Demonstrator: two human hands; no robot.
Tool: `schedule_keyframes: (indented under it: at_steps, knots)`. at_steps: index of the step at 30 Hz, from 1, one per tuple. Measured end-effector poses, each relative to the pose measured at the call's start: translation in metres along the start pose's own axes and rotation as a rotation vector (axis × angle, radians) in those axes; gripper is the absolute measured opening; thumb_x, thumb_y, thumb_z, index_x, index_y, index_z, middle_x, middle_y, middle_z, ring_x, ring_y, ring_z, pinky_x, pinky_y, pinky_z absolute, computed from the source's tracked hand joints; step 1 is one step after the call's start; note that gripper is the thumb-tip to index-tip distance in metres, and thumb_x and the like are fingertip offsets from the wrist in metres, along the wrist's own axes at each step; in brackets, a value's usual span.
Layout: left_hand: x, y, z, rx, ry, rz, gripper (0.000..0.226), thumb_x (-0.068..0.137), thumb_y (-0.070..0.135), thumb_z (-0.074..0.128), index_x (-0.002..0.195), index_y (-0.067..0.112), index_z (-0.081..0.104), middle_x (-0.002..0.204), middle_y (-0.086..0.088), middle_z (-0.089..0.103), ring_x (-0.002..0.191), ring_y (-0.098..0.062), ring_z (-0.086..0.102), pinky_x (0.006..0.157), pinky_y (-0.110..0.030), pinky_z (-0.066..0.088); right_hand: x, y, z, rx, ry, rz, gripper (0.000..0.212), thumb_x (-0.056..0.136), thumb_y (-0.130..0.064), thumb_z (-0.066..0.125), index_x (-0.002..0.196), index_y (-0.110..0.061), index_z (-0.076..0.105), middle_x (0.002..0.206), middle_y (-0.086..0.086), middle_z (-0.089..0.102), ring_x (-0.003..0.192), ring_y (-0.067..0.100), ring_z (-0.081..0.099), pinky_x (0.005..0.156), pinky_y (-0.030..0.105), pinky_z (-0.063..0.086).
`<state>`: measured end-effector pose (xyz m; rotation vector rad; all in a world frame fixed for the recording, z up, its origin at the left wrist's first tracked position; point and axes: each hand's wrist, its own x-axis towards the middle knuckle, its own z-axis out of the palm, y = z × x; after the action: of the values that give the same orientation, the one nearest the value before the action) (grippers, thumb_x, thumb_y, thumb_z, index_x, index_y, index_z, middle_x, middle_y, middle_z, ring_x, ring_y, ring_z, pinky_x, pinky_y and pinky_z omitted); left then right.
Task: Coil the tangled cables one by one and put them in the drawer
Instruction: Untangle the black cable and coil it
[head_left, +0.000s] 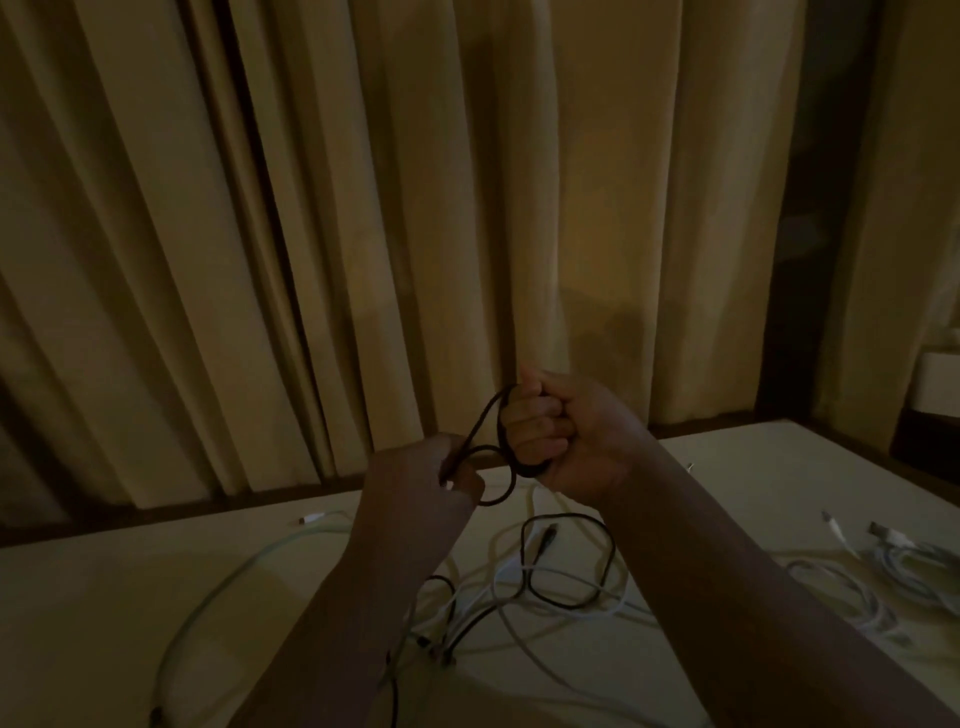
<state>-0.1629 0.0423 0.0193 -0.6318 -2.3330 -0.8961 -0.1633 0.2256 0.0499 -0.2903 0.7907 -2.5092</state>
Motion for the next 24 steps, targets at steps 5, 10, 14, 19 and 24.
schedule_keyframes:
  at_steps: [5,10,14,19,24]
  knots:
    - [0.002,0.009,-0.002,-0.009,-0.079,0.025,0.015,0.091,0.014,0.060,0.091,0.021,0.074,0.070,0.002,0.066,0.062,-0.011,0.057,0.050,-0.020,0.042,0.002,0.004,-0.001,0.141,0.065,-0.149,0.028,0.096,-0.027,0.051,0.070,-0.019,0.047,0.051,-0.009,0.033,0.037,0.006,0.031,0.033,0.020,0.029]
    - [0.005,0.011,0.000,0.031,-0.072,0.035,0.020,0.086,0.006,0.059,0.088,0.023,0.070,0.083,0.014,0.046,0.076,-0.012,0.048,0.054,-0.013,0.030,0.004,0.013,0.003,0.388,-0.025,-0.277,0.038,0.102,-0.037,0.046,0.073,-0.013,0.051,0.057,-0.009,0.036,0.042,0.007,0.032,0.041,0.020,0.029]
    - [0.003,0.012,0.000,-0.001,-0.160,-0.014,0.030,0.087,0.006,0.063,0.108,0.027,0.069,0.094,0.016,0.042,0.080,-0.003,0.047,0.059,-0.008,0.036,-0.002,0.013,0.010,0.480,0.004,-0.448,0.038,0.100,-0.040,0.048,0.083,-0.007,0.054,0.068,-0.004,0.040,0.054,0.010,0.036,0.051,0.023,0.037]
    - [-0.004,0.018,0.004,-0.036,-0.245,-0.044,0.035,0.089,0.002,0.062,0.100,0.035,0.059,0.105,0.016,0.040,0.090,-0.001,0.045,0.064,-0.005,0.036,-0.003,0.009,0.016,0.410,0.152,-0.672,0.046,0.100,-0.048,0.044,0.103,-0.004,0.052,0.080,0.006,0.049,0.069,0.016,0.043,0.078,0.027,0.036]
    - [-0.007,0.021,0.008,0.026,-0.224,-0.043,0.035,0.090,0.002,0.065,0.114,0.027,0.066,0.119,0.014,0.033,0.092,-0.003,0.052,0.068,-0.006,0.036,0.007,0.015,0.012,-0.022,0.353,-0.752,0.055,0.102,-0.059,0.035,0.108,-0.007,0.051,0.077,0.002,0.050,0.069,0.016,0.047,0.083,0.033,0.043]
